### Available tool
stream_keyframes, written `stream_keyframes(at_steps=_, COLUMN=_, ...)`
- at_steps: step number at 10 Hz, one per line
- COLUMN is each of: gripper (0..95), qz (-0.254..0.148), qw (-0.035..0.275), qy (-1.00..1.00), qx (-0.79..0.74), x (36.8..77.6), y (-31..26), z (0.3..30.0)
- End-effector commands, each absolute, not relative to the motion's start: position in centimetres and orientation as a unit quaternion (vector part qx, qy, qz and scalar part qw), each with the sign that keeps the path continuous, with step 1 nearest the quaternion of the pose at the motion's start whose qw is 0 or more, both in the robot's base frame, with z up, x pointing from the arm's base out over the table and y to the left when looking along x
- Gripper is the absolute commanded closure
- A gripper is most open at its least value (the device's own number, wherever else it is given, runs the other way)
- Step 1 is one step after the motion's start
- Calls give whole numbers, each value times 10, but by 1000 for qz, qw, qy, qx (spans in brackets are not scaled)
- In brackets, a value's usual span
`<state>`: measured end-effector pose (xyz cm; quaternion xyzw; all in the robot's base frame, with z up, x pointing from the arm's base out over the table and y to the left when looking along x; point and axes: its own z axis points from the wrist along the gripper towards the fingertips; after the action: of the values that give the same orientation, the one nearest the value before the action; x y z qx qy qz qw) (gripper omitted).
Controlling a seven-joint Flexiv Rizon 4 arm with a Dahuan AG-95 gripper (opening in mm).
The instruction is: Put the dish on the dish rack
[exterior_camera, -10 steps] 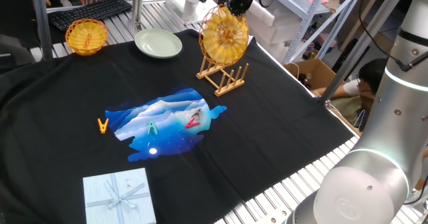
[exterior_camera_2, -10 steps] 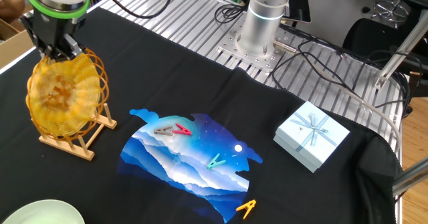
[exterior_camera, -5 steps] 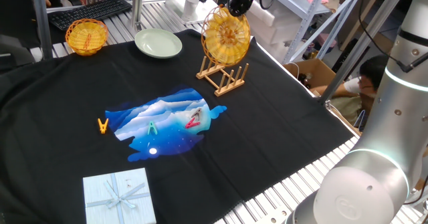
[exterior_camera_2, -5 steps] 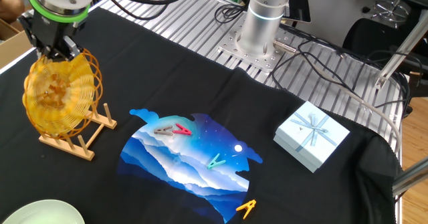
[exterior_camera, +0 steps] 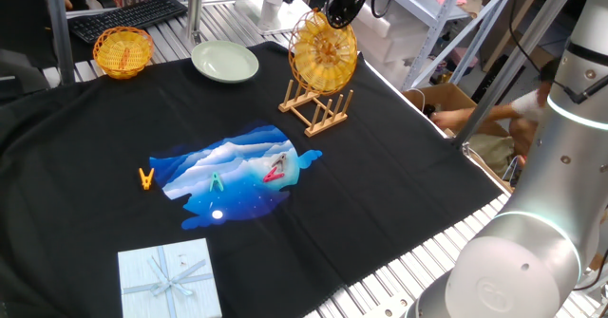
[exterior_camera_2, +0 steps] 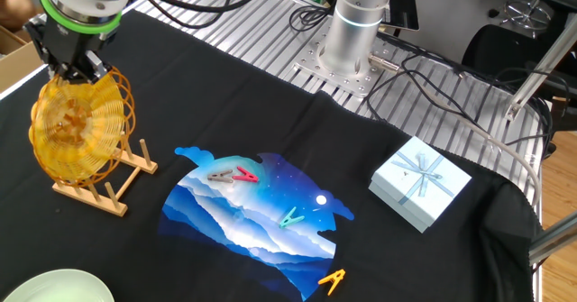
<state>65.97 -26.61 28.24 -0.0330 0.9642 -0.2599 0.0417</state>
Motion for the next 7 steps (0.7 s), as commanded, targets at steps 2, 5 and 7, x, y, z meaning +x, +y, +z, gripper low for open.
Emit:
stream_keyframes(at_steps=2, gripper=950, qz=-269, qw=45, qy=962, qx=-28, x=660, y=-268, z=281)
stream_keyframes(at_steps=5, gripper=950, qz=-273, qw=45, qy=961, qx=-19, x=659, y=-266, z=279)
stream_keyframes(at_steps=7, gripper=950, qz=-274, qw=46, qy=960, qx=-17, x=659, y=-264, z=275)
